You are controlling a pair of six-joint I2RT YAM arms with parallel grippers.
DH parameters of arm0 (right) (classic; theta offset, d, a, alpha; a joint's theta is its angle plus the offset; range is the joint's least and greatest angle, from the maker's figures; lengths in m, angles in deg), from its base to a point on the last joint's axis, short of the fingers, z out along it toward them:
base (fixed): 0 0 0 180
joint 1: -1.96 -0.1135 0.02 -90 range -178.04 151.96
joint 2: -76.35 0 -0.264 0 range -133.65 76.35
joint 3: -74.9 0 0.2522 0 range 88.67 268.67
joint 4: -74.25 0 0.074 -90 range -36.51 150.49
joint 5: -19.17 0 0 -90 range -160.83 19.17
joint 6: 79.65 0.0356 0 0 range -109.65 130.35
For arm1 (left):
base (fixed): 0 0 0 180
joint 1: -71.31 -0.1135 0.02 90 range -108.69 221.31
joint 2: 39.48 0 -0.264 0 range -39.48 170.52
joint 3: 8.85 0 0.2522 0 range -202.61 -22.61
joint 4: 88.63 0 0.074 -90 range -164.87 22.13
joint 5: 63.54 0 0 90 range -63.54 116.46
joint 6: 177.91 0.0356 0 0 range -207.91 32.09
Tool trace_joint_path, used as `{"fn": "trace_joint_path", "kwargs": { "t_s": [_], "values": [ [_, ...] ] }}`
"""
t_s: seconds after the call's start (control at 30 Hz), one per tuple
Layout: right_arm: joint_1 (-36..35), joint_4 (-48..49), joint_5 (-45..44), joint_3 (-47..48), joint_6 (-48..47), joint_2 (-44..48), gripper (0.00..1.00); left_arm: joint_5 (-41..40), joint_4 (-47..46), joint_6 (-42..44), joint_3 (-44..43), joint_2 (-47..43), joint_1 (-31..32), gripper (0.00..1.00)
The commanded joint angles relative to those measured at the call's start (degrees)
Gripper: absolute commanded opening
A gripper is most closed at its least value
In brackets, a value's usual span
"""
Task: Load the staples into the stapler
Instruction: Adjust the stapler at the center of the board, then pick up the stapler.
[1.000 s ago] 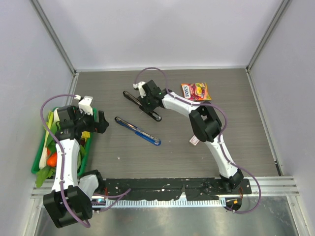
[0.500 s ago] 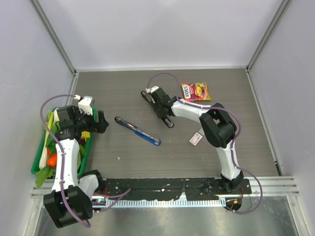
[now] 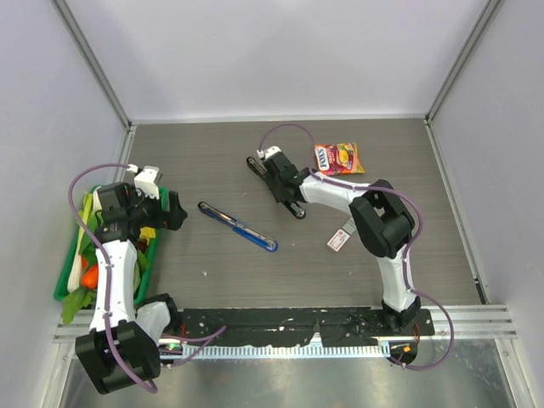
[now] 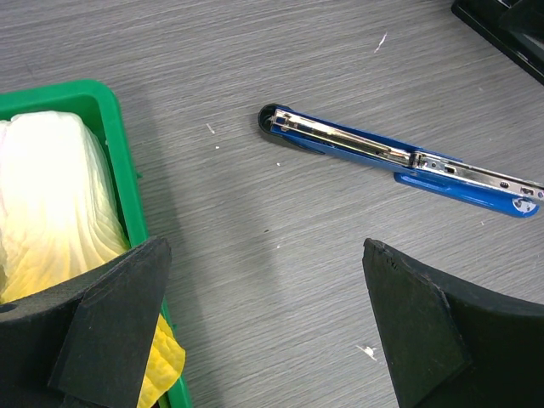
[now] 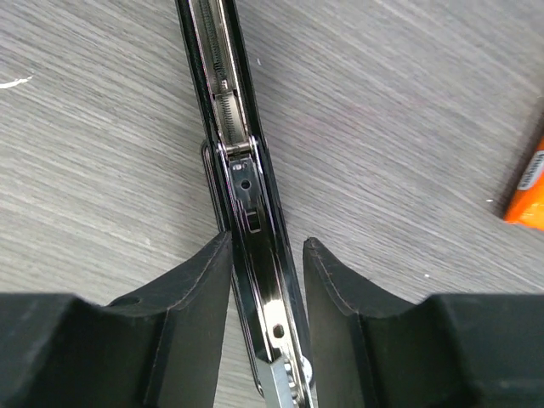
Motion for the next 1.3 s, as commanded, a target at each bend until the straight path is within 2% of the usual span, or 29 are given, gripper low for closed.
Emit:
{"fn": "trace_joint_path", "kwargs": {
  "t_s": [0.0, 0.37, 0.53, 0.77, 1.27],
  "values": [
    [0.0, 0.7, -3.3, 0.1, -6.5, 8.4, 0.44, 1.5, -1.3, 0.3, 0.1, -0.4, -0.4, 1.00],
    [-1.9, -2.4, -3.4, -10.9, -10.9, 16.7, 0.43, 1.4, -1.3, 0.2, 0.1, -0.5, -0.4, 1.00],
    [-6.4, -0.9, -8.9, -15.6, -15.1, 18.1, 0.43, 1.5, -1.4, 0.5, -0.1, -1.0, -0.4, 1.00],
    [-7.9, -0.5, -10.0, -17.7, -14.9, 19.5, 0.44, -0.2, -1.5, 0.8, 0.2, -1.0, -1.3, 1.00],
    [-9.1, 4.4, -10.8, -19.5, -21.5, 16.7, 0.43, 0.2, -1.3, 1.1, 0.4, 0.6, -2.3, 1.00]
  ]
}}
